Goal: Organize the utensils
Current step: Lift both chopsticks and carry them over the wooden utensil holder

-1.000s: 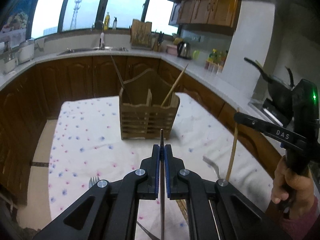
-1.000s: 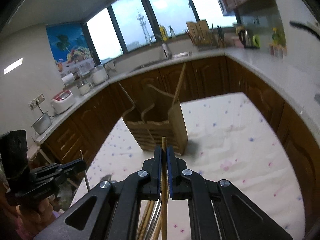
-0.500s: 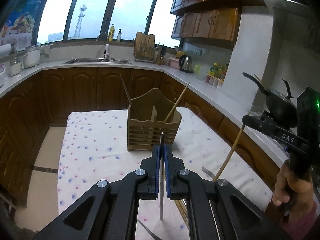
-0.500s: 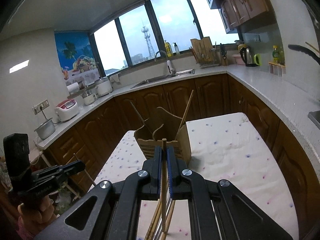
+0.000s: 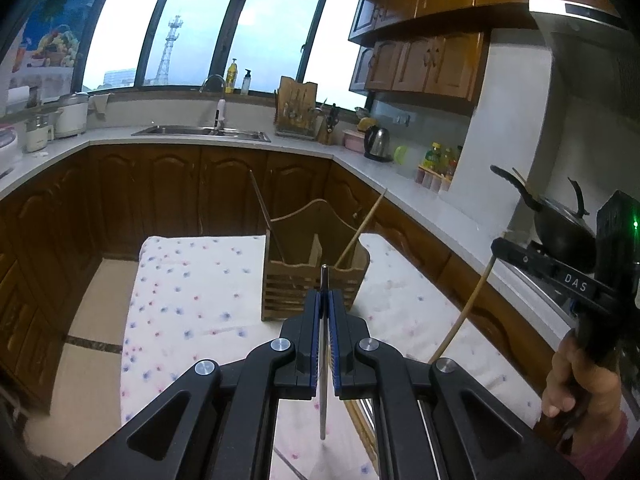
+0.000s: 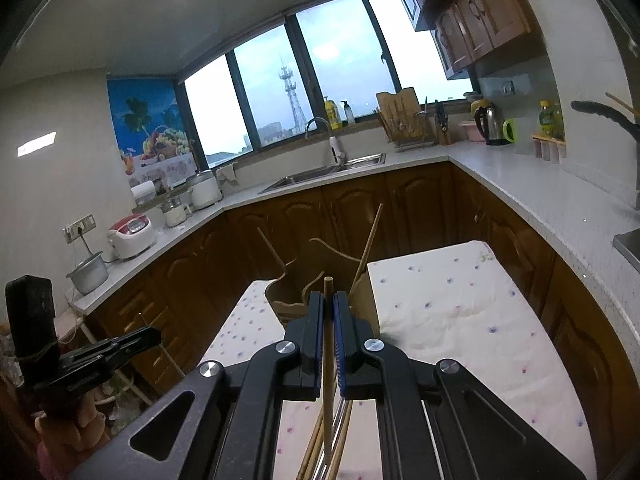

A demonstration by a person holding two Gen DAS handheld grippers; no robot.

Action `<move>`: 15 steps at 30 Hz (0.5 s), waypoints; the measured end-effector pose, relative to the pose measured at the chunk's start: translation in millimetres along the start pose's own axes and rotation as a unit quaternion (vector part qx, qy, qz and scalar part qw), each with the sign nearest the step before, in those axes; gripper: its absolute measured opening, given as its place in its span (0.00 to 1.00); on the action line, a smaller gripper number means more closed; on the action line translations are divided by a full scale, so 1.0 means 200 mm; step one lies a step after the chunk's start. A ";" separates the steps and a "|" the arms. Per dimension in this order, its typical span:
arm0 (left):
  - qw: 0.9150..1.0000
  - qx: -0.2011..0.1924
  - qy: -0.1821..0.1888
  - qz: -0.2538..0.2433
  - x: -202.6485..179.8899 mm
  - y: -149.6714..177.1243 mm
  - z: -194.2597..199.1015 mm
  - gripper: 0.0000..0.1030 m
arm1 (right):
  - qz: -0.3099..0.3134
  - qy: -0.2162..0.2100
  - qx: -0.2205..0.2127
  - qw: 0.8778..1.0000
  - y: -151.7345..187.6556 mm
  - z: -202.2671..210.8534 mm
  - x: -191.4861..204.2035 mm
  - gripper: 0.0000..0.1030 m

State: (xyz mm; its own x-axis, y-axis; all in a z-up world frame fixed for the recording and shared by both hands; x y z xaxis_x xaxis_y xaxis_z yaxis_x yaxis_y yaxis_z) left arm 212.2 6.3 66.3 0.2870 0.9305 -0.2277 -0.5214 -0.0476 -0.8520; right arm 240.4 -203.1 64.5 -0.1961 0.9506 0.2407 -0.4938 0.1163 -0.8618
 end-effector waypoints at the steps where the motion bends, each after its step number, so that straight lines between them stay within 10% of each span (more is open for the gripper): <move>1: 1.000 -0.002 0.001 0.001 0.01 -0.01 0.00 0.03 | -0.001 0.000 -0.001 1.000 0.00 0.00 0.00 0.05; 15: 0.999 -0.048 -0.002 0.009 0.09 -0.21 -0.10 0.03 | -0.004 -0.002 -0.055 0.998 -0.26 -0.07 0.02 0.05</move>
State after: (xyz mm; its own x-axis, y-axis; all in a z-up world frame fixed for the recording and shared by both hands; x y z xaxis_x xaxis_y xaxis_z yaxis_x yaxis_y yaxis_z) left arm 256.0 18.5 88.3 0.2743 0.9307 -0.2419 -0.4470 -0.0993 -0.8890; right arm 277.6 -201.9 104.0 -0.1967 0.9484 0.2487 -0.3991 0.1543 -0.9038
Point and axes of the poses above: each gripper's, at about its wrist camera, not at the fingertips, and z roughly against the way its jaws point, x to its left, y to its underside, the point moved 6 cm from there along -z, roughly the way its jaws point, and after that the axes turned 3 degrees about y, right-handed, at the moved point
